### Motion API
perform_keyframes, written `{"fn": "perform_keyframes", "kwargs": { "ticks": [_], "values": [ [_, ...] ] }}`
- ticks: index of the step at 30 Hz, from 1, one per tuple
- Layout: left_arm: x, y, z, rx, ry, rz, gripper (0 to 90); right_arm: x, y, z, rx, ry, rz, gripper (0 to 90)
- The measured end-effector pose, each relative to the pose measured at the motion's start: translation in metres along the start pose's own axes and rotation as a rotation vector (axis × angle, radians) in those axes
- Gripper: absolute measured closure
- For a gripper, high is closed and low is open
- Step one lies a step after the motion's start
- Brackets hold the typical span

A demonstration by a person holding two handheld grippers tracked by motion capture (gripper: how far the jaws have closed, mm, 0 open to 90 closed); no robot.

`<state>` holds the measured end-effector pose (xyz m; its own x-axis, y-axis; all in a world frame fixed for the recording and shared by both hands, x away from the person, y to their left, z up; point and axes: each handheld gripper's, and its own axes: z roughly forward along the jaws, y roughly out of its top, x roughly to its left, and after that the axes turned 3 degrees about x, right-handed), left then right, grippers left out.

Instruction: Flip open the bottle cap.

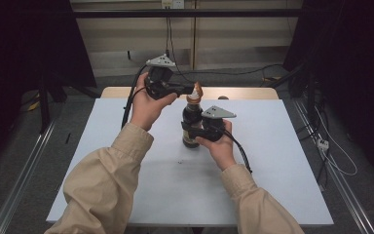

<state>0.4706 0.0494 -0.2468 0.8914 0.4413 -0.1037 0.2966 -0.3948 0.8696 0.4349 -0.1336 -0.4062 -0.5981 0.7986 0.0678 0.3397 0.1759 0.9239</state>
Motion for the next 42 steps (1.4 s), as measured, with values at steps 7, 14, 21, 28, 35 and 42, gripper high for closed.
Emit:
{"fn": "perform_keyframes", "kwargs": {
  "ticks": [7, 14, 21, 28, 35, 42],
  "values": [
    [-0.004, 0.003, 0.005, 0.005, -0.003, 0.003, 90.0, 0.0, 0.0, 0.0, -0.001, -0.001, -0.004, 30.7],
    [-0.004, 0.002, 0.004, -0.003, -0.01, 0.001, 90.0, 0.0, 0.0, 0.0, -0.004, -0.001, -0.001, 30.5],
    [-0.006, 0.0, -0.001, -0.015, -0.031, -0.003, 90.0, 0.0, 0.0, -0.001, 0.002, -0.002, 0.008, 29.7],
    [-0.001, -0.009, -0.01, -0.031, -0.033, -0.012, 84.6, 0.0, 0.0, -0.003, 0.009, 0.002, 0.042, 28.2],
    [0.002, -0.021, -0.014, -0.029, -0.036, -0.031, 74.3, 0.001, 0.003, -0.009, 0.014, 0.015, 0.087, 25.0],
    [0.001, -0.029, -0.018, -0.064, -0.044, -0.039, 58.2, -0.003, 0.002, -0.019, 0.004, 0.025, 0.105, 20.0]
  ]
}}
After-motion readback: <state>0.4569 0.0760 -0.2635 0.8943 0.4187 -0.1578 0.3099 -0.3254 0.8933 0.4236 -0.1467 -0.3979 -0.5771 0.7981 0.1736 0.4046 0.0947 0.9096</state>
